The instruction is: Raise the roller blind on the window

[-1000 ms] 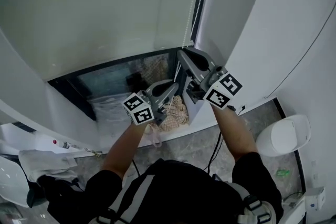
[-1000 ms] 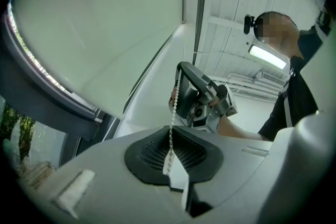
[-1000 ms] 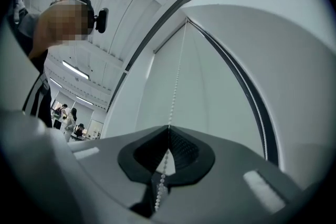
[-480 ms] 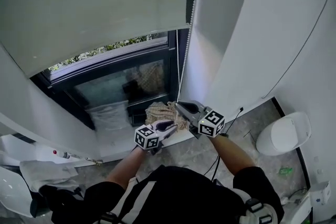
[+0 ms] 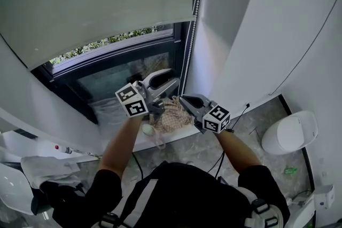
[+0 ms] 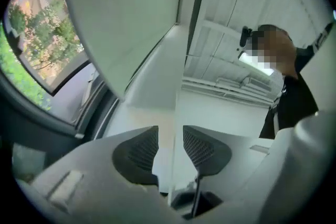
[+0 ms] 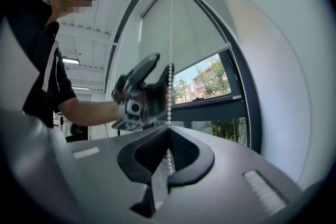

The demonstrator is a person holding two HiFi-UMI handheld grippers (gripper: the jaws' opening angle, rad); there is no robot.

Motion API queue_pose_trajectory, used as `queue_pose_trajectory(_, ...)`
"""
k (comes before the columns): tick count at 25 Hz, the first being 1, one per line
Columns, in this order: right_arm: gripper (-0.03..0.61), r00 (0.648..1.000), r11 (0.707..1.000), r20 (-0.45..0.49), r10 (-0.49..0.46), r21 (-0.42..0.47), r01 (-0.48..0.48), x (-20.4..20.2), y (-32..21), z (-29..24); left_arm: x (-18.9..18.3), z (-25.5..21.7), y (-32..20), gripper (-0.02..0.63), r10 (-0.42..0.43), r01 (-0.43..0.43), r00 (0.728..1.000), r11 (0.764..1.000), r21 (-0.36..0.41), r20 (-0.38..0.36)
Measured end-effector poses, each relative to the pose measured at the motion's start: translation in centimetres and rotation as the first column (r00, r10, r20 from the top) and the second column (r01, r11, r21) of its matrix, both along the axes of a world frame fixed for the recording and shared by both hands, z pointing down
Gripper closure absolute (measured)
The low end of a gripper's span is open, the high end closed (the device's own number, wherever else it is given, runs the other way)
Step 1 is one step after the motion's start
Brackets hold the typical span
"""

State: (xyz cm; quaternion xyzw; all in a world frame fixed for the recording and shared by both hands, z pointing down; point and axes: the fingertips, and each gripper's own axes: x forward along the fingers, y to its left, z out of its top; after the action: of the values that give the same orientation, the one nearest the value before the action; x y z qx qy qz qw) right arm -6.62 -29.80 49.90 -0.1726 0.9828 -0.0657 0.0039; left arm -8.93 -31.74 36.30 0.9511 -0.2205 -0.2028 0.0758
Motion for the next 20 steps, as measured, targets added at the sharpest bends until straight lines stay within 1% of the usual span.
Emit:
queue_pose_trajectory(2,0.572,1.000,1.000,-0.003,-0.001,-0.001,0.001,-0.2,0.0,0.1,1.2,-4.1,0.0,0.460,0.057,-0.055,0.998,0.997,0.063,-0.018)
queue_pose_trajectory(3,0.572,1.000,1.000,-0.004,-0.002,-0.001,0.002,-0.2,0.0,0.1,1.8,-5.5,-0.2,0.460,0.071,-0.070,0.997,0.994,0.088,-0.012)
queue_pose_trajectory(6,0.572,1.000,1.000,-0.006,-0.005,-0.004,0.005,-0.2,0.0,0.1,3.6,-8.2,-0.4,0.460,0.085,-0.091,0.995,0.984,0.156,0.047)
queue_pose_trajectory(7,0.572,1.000,1.000,-0.007,-0.005,-0.004,0.005,-0.1,0.1,0.2,4.0,-8.9,-0.3,0.460,0.085,-0.093,0.995,0.980,0.173,0.056)
queue_pose_trajectory(9,0.572,1.000,1.000,-0.009,-0.004,-0.003,0.004,0.0,0.2,0.2,4.6,-10.1,0.2,0.462,0.091,-0.098,0.995,0.975,0.198,0.042)
queue_pose_trajectory(13,0.572,1.000,1.000,0.000,0.005,-0.006,-0.005,0.5,0.3,0.2,5.0,-11.1,1.3,0.472,0.118,-0.113,0.993,0.971,0.212,-0.009)
queue_pose_trajectory(14,0.572,1.000,1.000,0.004,0.007,-0.007,-0.007,0.6,0.3,0.2,5.1,-11.1,1.4,0.486,0.122,-0.115,0.992,0.971,0.211,-0.018)
queue_pose_trajectory(15,0.572,1.000,1.000,0.007,0.006,-0.007,-0.006,0.7,0.4,0.1,5.1,-11.1,1.4,0.514,0.122,-0.115,0.992,0.972,0.207,-0.025)
queue_pose_trajectory(16,0.572,1.000,1.000,0.008,0.004,-0.005,-0.004,0.7,0.4,0.1,5.1,-11.1,1.4,0.568,0.120,-0.111,0.992,0.973,0.201,-0.031)
queue_pose_trajectory(17,0.572,1.000,1.000,0.006,0.002,-0.001,-0.002,0.8,0.5,0.0,5.1,-11.0,1.3,0.597,0.115,-0.106,0.993,0.976,0.192,-0.034)
queue_pose_trajectory(20,0.572,1.000,1.000,0.005,0.002,0.001,-0.002,0.9,0.6,0.1,4.9,-10.9,0.8,0.598,0.081,-0.075,0.996,0.983,0.170,-0.027)
